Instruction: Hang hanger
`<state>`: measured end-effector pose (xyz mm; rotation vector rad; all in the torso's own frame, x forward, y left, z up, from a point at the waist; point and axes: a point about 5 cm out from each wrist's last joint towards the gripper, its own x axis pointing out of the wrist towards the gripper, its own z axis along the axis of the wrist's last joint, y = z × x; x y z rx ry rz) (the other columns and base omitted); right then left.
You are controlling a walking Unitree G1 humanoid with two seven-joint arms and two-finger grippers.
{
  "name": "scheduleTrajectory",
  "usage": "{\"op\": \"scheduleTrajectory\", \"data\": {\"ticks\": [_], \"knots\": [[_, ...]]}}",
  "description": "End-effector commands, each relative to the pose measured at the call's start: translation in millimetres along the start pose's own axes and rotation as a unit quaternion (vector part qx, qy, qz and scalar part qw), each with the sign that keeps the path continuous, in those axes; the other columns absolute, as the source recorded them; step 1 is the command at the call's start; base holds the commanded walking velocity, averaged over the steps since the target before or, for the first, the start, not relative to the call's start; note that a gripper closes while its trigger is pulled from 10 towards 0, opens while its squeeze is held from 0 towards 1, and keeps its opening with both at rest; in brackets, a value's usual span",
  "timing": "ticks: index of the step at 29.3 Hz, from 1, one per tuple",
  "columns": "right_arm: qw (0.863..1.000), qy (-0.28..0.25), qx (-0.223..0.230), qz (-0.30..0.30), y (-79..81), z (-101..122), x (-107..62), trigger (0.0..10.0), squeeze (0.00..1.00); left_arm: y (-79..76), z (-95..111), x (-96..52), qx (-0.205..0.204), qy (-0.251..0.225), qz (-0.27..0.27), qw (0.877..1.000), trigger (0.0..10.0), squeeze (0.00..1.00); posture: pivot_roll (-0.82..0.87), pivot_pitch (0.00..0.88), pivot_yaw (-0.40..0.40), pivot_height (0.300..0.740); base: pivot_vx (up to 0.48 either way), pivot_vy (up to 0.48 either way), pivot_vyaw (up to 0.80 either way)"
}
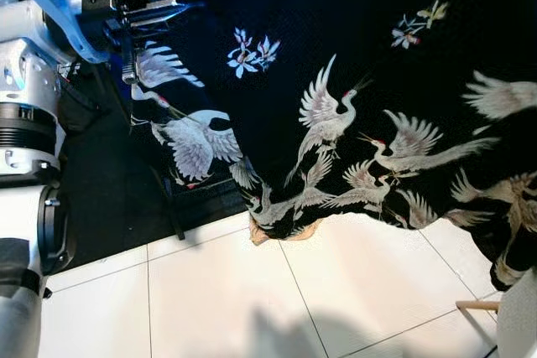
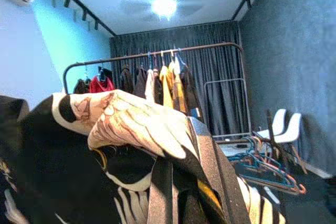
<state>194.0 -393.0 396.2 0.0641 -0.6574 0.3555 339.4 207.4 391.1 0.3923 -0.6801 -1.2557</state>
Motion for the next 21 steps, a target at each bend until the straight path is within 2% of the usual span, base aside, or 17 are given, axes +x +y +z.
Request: {"op": "scheduleTrajectory", "data": {"ticks": [1,4,11,12,14,15,17,18,19,20,21], "knots": [[1.0,-0.024,-0.006,-0.013,-3.4,8.8,-1.4,0.0,0.0,-0.5,-3.5,-6.0,-0.004,0.01,0.01,1.0,7.8,0.0,-0.07,0.053,0.075,0.74,0.0,0.0,0.0],[0.998,-0.048,0.01,-0.04,-12.3,12.2,-10.2,0.0,0.0,-1.6,-7.9,-8.2,-0.015,0.008,0.017,1.0,7.9,0.0,-0.08,0.056,0.075,0.74,0.0,0.0,0.0],[0.999,0.003,0.016,-0.029,-9.4,-9.6,-16.3,0.0,0.0,-2.5,-9.6,-8.3,-0.023,-0.004,0.02,1.0,7.8,0.0,-0.08,0.055,0.075,0.74,0.0,0.0,0.0],[0.999,0.03,0.018,-0.034,-8.9,-22.2,-18.6,0.0,0.0,-2.5,-8.6,-8.1,-0.025,-0.011,0.02,0.999,7.8,0.0,-0.08,0.06,0.077,0.74,0.0,0.0,0.0],[0.999,0.03,0.018,-0.034,-8.9,-22.2,-18.6,0.0,0.0,-2.5,-8.6,-8.1,-0.025,-0.011,0.02,0.999,7.8,0.0,-0.08,0.06,0.077,0.74,0.0,0.0,0.0],[0.997,0.06,0.016,-0.042,-8.6,-37.5,-20.9,0.1,0.0,-2.4,-7.2,-7.2,-0.028,-0.022,0.02,0.999,7.8,0.0,-0.08,0.043,0.08,0.74,0.0,0.0,0.0],[0.997,0.06,0.016,-0.042,-8.6,-37.5,-20.9,0.1,0.0,-2.4,-7.2,-7.2,-0.028,-0.022,0.02,0.999,7.8,0.0,-0.08,0.043,0.08,0.74,0.0,0.0,0.0],[0.995,0.079,0.024,-0.055,-7.1,-55.1,-21.9,10.0,0.0,-2.7,-5.7,-4.9,-0.035,-0.036,0.014,0.999,7.9,0.0,-0.08,0.034,0.08,0.74,0.0,0.0,0.0],[0.995,0.079,0.024,-0.055,-7.1,-55.1,-21.9,10.0,0.0,-2.7,-5.7,-4.9,-0.035,-0.036,0.014,0.999,7.9,0.0,-0.08,0.034,0.08,0.74,0.0,0.0,0.0],[0.993,0.084,0.036,-0.071,-6.7,-67.0,-21.8,10.0,0.44,-3.4,-4.8,-2.9,-0.042,-0.047,0.007,0.998,8.0,0.0,-0.07,0.037,0.082,0.74,0.0,0.0,0.0],[0.993,0.084,0.036,-0.071,-6.7,-67.0,-21.8,10.0,0.44,-3.4,-4.8,-2.9,-0.042,-0.047,0.007,0.998,8.0,0.0,-0.07,0.037,0.082,0.74,0.0,0.0,0.0]]}}
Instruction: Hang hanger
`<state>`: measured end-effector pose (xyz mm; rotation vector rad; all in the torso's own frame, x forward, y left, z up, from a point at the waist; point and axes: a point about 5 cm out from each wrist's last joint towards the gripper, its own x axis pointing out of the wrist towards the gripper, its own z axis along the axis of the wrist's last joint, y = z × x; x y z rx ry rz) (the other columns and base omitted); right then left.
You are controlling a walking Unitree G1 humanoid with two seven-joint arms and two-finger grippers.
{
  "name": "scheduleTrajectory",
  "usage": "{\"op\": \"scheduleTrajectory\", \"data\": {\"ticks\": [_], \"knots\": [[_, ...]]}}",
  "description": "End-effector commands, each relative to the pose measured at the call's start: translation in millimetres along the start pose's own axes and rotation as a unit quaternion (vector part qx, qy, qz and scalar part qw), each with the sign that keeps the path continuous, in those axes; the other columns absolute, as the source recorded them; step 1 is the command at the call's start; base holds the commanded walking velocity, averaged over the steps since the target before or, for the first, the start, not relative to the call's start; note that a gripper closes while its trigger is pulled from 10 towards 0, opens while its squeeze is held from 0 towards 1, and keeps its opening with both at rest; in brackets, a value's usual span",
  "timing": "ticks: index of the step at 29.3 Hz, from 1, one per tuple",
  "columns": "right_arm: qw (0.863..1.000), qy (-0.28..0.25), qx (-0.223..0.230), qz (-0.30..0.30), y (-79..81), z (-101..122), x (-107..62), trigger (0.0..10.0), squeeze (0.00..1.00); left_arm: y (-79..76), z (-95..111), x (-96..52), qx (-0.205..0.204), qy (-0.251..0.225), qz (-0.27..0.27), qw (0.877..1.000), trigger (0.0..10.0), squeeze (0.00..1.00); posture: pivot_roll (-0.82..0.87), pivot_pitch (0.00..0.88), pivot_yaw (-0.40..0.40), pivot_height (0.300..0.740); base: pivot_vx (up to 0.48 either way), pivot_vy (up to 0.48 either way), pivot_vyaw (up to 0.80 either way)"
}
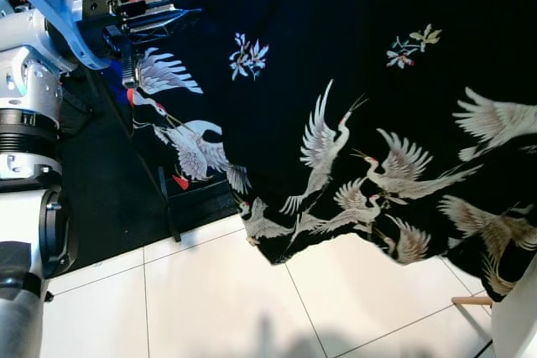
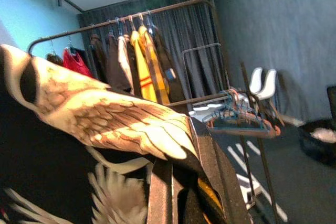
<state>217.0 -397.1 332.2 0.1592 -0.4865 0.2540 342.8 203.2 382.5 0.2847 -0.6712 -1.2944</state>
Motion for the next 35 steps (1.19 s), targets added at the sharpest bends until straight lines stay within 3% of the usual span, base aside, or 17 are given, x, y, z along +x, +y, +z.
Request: {"op": "scheduleTrajectory", "data": {"ticks": [1,8,14,17,22,24,25,28,30,31,32,34,35], "knots": [[1.0,0.009,0.004,-0.011,2.4,-12.0,3.2,10.0,1.0,-1.2,4.3,-3.5,-0.006,-0.026,-0.001,1.0,8.1,0.0,-0.07,0.032,0.08,0.74,0.0,0.0,0.0],[0.999,0.021,0.015,-0.031,0.4,-30.0,0.4,10.0,1.0,-4.8,0.0,-5.2,-0.02,-0.033,0.0,0.999,8.1,0.0,-0.07,0.027,0.078,0.74,0.0,0.0,0.0],[0.985,0.112,-0.008,-0.128,-17.6,-76.6,-18.3,10.0,1.0,-10.2,-12.6,-13.1,-0.027,-0.011,0.018,0.999,7.9,0.0,-0.06,0.027,0.075,0.74,0.0,0.0,0.0],[0.981,0.127,-0.014,-0.148,-21.1,-82.2,-21.3,10.0,1.0,-10.3,-12.4,-13.8,-0.028,-0.011,0.02,0.999,7.9,0.0,-0.06,0.026,0.074,0.74,0.0,0.0,0.0],[0.975,0.132,-0.018,-0.18,-28.7,-82.7,-26.2,10.0,1.0,-10.6,-12.0,-14.8,-0.028,-0.007,0.021,0.999,7.7,0.0,-0.06,0.027,0.07,0.74,0.0,0.0,0.0],[0.966,0.115,-0.032,-0.231,-46.2,-68.2,-34.4,10.0,1.0,-11.8,-16.0,-17.1,-0.023,0.016,0.025,0.999,7.6,0.0,-0.06,0.026,0.067,0.74,0.0,0.0,0.0],[0.97,0.085,-0.035,-0.226,-50.0,-49.9,-31.8,10.0,1.0,-14.2,-22.9,-17.8,-0.02,0.043,0.021,0.999,7.4,0.0,-0.07,0.029,0.07,0.74,0.0,0.0,0.0],[0.97,0.085,-0.035,-0.226,-50.0,-49.9,-31.8,10.0,1.0,-14.2,-22.9,-17.8,-0.02,0.043,0.021,0.999,7.4,0.0,-0.07,0.029,0.07,0.74,0.0,0.0,0.0],[0.993,0.024,-0.028,-0.109,-28.9,-13.1,-11.7,10.0,1.0,-21.5,-38.1,-16.4,-0.019,0.087,0.006,0.996,7.4,0.0,-0.08,0.025,0.068,0.74,0.0,0.0,0.0],[0.993,0.024,-0.028,-0.109,-28.9,-13.1,-11.7,10.0,1.0,-21.5,-38.1,-16.4,-0.019,0.087,0.006,0.996,7.4,0.0,-0.08,0.025,0.068,0.74,0.0,0.0,0.0],[1.0,0.004,-0.018,-0.02,-8.1,1.7,-0.1,10.0,1.0,-25.9,-45.2,-13.6,-0.017,0.106,-0.006,0.994,7.4,0.0,-0.09,0.019,0.068,0.74,0.0,0.0,0.0],[1.0,0.004,-0.018,-0.02,-8.1,1.7,-0.1,10.0,1.0,-25.9,-45.2,-13.6,-0.017,0.106,-0.006,0.994,7.4,0.0,-0.09,0.019,0.068,0.74,0.0,0.0,0.0],[0.998,0.003,-0.012,0.063,13.4,10.3,8.9,10.0,0.56,-30.7,-51.6,-10.2,-0.01,0.13,-0.024,0.991,7.5,0.0,-0.09,0.012,0.07,0.74,0.0,0.0,0.0]]}}
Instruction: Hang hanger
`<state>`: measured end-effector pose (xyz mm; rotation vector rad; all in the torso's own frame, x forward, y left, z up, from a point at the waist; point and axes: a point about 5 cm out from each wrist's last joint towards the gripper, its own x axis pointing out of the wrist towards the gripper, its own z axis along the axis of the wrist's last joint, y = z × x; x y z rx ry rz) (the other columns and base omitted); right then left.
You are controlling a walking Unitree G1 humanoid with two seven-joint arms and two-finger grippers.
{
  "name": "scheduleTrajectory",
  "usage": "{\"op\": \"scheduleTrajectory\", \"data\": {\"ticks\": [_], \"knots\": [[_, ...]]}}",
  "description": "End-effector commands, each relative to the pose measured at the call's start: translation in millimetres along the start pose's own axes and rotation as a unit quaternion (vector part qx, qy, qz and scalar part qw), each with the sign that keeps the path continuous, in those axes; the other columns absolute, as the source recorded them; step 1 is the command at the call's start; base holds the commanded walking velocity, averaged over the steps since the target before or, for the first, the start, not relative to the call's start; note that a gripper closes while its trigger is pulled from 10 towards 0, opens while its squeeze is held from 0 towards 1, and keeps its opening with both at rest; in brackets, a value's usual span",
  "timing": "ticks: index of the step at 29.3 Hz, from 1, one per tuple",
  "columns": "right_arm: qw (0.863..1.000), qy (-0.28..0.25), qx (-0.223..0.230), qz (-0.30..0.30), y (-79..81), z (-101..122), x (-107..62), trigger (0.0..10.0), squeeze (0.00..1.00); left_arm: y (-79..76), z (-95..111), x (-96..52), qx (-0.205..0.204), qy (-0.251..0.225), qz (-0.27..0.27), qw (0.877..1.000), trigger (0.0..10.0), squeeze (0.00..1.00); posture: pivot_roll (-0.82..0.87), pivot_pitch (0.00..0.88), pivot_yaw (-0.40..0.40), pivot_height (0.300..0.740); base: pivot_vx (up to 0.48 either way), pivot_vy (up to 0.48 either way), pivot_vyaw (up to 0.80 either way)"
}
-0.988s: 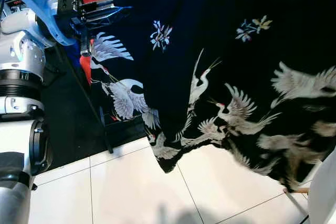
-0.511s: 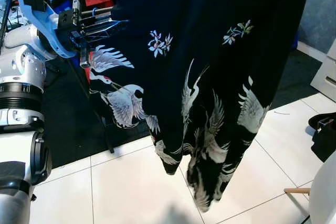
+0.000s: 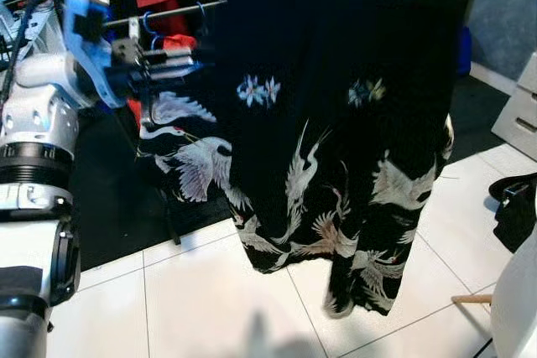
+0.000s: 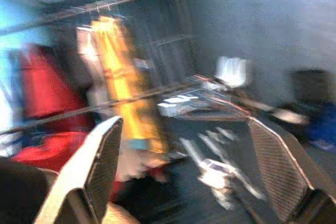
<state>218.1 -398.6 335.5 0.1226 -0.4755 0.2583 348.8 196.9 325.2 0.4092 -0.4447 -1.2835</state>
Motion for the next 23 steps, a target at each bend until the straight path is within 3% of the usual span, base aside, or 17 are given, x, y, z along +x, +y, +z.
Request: {"op": "scheduleTrajectory", "data": {"ticks": [1,2,3,4,5,6,8,11,12,14,15,16,18,21,23], "knots": [[0.991,0.007,0.005,0.137,35.7,12.3,14.1,10.0,0.0,-6.1,-6.4,7.0,0.014,0.031,-0.021,0.999,7.8,0.0,-0.09,0.002,0.071,0.74,0.0,0.0,0.0],[0.983,0.019,0.007,0.183,48.6,13.1,17.6,10.0,0.0,-8.6,-8.7,11.0,0.017,0.039,-0.032,0.999,7.8,0.0,-0.09,0.002,0.071,0.74,0.0,0.0,0.0],[0.983,0.019,0.007,0.183,48.6,13.1,17.6,10.0,0.0,-8.6,-8.7,11.0,0.017,0.039,-0.032,0.999,7.8,0.0,-0.09,0.002,0.071,0.74,0.0,0.0,0.0],[0.966,0.064,-0.003,0.249,66.2,6.3,21.8,10.0,0.0,-13.2,-13.2,17.4,0.021,0.056,-0.054,0.997,9.1,0.0,-0.1,0.0,0.069,0.74,0.0,0.0,0.0],[0.966,0.064,-0.003,0.249,66.2,6.3,21.8,10.0,0.0,-13.2,-13.2,17.4,0.021,0.056,-0.054,0.997,9.1,0.0,-0.1,0.0,0.069,0.74,0.0,0.0,0.0],[0.945,0.114,-0.015,0.306,81.4,-3.6,24.8,10.0,0.0,-18.1,-17.8,23.8,0.025,0.071,-0.075,0.994,9.8,0.0,-0.1,0.0,0.07,0.74,0.0,0.0,0.0],[0.907,0.179,-0.036,0.38,102.4,-22.5,31.7,10.0,0.0,-27.0,-24.0,34.8,0.027,0.083,-0.109,0.99,10.0,0.0,-0.1,0.0,0.069,0.74,0.0,0.0,0.0],[0.895,0.195,-0.045,0.399,109.0,-29.0,35.7,10.0,0.0,-30.2,-25.3,39.0,0.026,0.082,-0.12,0.989,10.0,0.0,-0.1,0.0,0.069,0.74,0.0,0.0,0.0],[0.882,0.207,-0.056,0.42,117.4,-36.7,41.8,10.0,0.0,-33.9,-26.0,44.7,0.022,0.074,-0.131,0.988,10.0,0.0,-0.1,0.0,0.068,0.74,0.0,0.0,0.0],[0.882,0.207,-0.056,0.42,117.4,-36.7,41.8,10.0,0.0,-33.9,-26.0,44.7,0.022,0.074,-0.131,0.988,10.0,0.0,-0.1,0.0,0.068,0.74,0.0,0.0,0.0],[0.866,0.218,-0.072,0.445,127.3,-46.0,48.0,10.0,0.0,-38.6,-26.0,52.1,0.011,0.054,-0.141,0.988,10.0,0.0,-0.09,0.0,0.064,0.74,0.0,0.0,0.0],[0.866,0.218,-0.072,0.445,127.3,-46.0,48.0,10.0,0.0,-38.6,-26.0,52.1,0.011,0.054,-0.141,0.988,10.0,0.0,-0.09,0.0,0.064,0.74,0.0,0.0,0.0],[0.837,0.231,-0.108,0.483,148.8,-63.1,62.6,10.0,0.0,-50.4,-27.8,66.4,-0.007,0.025,-0.163,0.986,10.0,0.0,-0.09,0.0,0.062,0.74,0.0,0.0,0.0],[0.827,0.232,-0.123,0.498,158.8,-69.7,68.5,10.0,0.0,-55.7,-28.4,72.3,-0.019,0.009,-0.169,0.985,10.0,0.0,-0.09,0.0,0.06,0.74,0.0,0.0,0.0],[0.808,0.245,-0.133,0.519,173.9,-80.2,71.8,10.0,0.0,-61.9,-30.1,78.6,-0.028,-0.001,-0.171,0.985,10.0,0.0,-0.08,0.0,0.051,0.74,0.0,0.0,0.0]]}}
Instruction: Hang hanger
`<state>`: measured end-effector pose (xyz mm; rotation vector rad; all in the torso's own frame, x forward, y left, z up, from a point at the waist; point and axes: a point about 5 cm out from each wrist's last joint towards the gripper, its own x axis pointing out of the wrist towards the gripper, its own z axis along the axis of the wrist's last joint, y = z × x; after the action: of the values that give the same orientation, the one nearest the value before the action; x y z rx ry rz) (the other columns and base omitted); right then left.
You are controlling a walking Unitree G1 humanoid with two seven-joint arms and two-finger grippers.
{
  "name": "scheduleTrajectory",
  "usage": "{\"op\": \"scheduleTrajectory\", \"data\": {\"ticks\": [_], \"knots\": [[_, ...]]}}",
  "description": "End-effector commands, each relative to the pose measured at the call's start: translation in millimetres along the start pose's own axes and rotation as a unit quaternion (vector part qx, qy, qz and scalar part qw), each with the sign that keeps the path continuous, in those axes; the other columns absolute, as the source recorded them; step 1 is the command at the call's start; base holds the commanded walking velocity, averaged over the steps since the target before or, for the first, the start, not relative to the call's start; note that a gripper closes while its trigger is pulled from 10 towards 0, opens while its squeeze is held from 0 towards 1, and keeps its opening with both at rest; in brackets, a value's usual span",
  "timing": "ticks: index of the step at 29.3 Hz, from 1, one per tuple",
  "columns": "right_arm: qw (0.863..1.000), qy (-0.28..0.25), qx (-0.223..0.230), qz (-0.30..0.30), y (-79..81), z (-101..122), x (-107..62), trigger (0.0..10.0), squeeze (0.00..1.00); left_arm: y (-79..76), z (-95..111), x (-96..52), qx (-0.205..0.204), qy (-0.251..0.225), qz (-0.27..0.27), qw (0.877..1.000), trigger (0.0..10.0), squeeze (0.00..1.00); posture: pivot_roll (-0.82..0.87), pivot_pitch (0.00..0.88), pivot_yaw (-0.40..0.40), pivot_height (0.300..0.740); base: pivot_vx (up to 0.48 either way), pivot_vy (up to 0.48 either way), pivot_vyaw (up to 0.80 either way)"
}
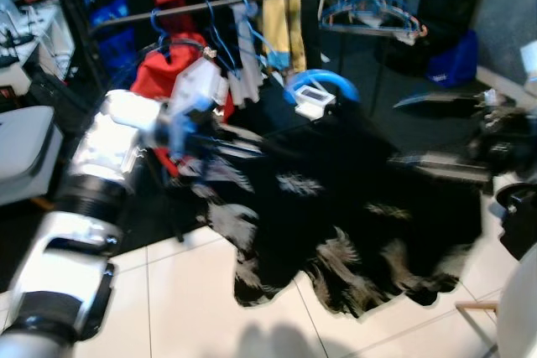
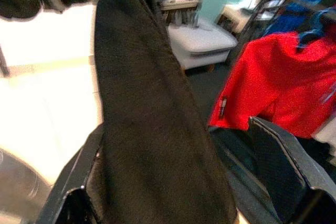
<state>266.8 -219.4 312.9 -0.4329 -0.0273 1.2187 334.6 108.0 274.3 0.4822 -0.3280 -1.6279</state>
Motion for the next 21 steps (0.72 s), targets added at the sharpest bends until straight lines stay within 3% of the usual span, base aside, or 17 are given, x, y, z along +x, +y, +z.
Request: {"op": "scheduleTrajectory", "data": {"ticks": [1,6,10,11,12,13,14,21], "knots": [[0.999,0.021,-0.023,0.029,6.2,0.9,17.1,10.0,0.0,-2.6,1.4,0.8,-0.003,-0.015,0.006,1.0,10.0,0.0,-0.08,0.0,0.051,0.74,0.0,0.0,0.0],[0.997,0.056,-0.005,0.045,6.7,-13.4,30.1,10.0,0.0,-5.0,-1.0,3.4,-0.001,-0.006,0.014,1.0,10.0,0.0,-0.08,0.0,0.048,0.74,0.0,0.0,0.0],[0.997,0.059,0.007,0.052,5.4,-11.6,27.3,10.0,0.0,-7.2,-4.8,6.5,-0.002,0.008,0.013,1.0,10.0,0.0,-0.09,0.0,0.047,0.74,0.0,0.0,0.0],[0.997,0.064,0.009,0.045,3.5,-12.3,26.7,4.7,0.0,-7.4,-5.4,7.3,-0.001,0.011,0.013,1.0,10.0,0.0,-0.09,0.0,0.047,0.74,0.0,0.0,0.0],[0.997,0.071,0.009,0.039,1.8,-13.8,26.4,2.6,0.0,-7.6,-5.4,7.9,-0.002,0.011,0.013,1.0,10.0,0.0,-0.09,0.0,0.047,0.74,0.0,0.0,0.0],[0.997,0.071,0.009,0.039,1.8,-13.8,26.4,2.6,0.0,-7.6,-5.4,7.9,-0.002,0.011,0.013,1.0,10.0,0.0,-0.09,0.0,0.047,0.74,0.0,0.0,0.0],[0.996,0.079,0.009,0.038,1.4,-15.2,26.0,0.0,0.0,-7.4,-5.1,8.3,-0.002,0.011,0.014,1.0,10.0,0.0,-0.09,0.0,0.048,0.74,0.0,0.0,0.0],[0.995,0.095,0.012,0.036,3.3,-20.0,26.2,0.0,0.0,-5.6,-2.7,9.3,0.002,0.013,0.019,1.0,10.0,0.0,-0.09,0.0,0.048,0.74,0.0,0.0,0.0]]}}
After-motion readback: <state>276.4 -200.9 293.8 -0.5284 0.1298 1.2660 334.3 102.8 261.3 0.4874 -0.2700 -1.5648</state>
